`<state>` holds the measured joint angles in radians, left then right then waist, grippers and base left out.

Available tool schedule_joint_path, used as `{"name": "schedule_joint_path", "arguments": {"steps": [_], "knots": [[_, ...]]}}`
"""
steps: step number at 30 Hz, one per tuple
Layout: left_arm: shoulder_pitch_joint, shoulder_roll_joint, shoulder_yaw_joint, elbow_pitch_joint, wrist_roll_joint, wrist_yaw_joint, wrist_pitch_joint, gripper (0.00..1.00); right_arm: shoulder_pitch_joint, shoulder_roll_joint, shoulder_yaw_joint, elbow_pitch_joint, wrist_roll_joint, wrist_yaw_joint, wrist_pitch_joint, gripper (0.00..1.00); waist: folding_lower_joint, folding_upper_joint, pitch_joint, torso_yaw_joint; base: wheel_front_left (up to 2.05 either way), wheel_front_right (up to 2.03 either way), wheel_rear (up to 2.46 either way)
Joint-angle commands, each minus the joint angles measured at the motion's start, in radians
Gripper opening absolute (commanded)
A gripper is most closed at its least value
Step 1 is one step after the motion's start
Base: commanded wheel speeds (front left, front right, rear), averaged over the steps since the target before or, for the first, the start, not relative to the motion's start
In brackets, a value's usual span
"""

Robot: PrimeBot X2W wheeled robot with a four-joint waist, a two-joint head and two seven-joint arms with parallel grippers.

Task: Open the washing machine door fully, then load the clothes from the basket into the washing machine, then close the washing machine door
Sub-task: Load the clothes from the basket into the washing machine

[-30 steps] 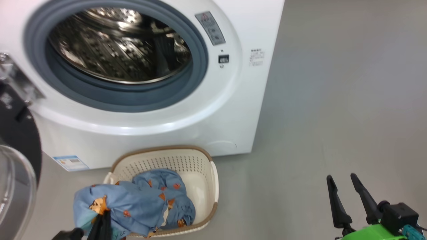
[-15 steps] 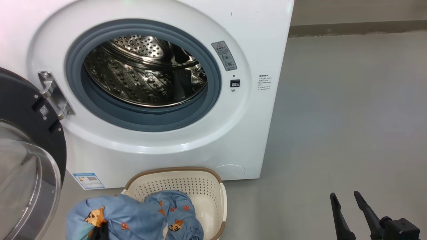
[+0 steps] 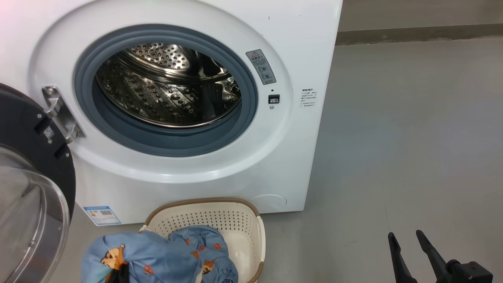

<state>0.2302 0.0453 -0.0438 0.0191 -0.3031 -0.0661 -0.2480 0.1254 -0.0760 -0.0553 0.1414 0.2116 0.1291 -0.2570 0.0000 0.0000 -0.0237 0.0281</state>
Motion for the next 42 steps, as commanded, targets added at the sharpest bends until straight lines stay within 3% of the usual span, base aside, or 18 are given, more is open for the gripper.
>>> {"name": "schedule_joint_path", "arguments": {"steps": [1, 15, 25, 42], "knots": [[-0.02, 0.005, 0.033, -0.039, 0.016, 0.0, -0.014, 0.0, -0.015, -0.017, 0.02, -0.023, -0.015, 0.002, -0.005, 1.0, 0.0, 0.0, 0.0, -0.001, 0.0, 0.0, 0.0], [-0.037, 0.005, 0.028, -0.065, 0.026, -0.018, -0.014, 0.0, -0.024, -0.005, 0.027, -0.023, -0.012, 0.002, -0.005, 1.0, 0.0, 0.0, 0.021, -0.009, 0.0, 0.0, 0.0], [-0.145, 0.008, 0.033, -0.019, 0.052, -0.038, -0.014, 0.0, -0.059, 0.017, 0.033, -0.027, -0.004, 0.002, -0.005, 1.0, 0.0, 0.0, 0.085, -0.047, 0.0, 0.0, 0.0], [-0.534, 0.123, 0.1, 0.137, 0.076, -0.054, -0.014, 0.0, -0.161, 0.026, 0.065, -0.023, 0.071, 0.002, -0.005, 1.0, 0.0, 0.0, 0.251, -0.175, 0.0, 0.0, 0.0]]}}
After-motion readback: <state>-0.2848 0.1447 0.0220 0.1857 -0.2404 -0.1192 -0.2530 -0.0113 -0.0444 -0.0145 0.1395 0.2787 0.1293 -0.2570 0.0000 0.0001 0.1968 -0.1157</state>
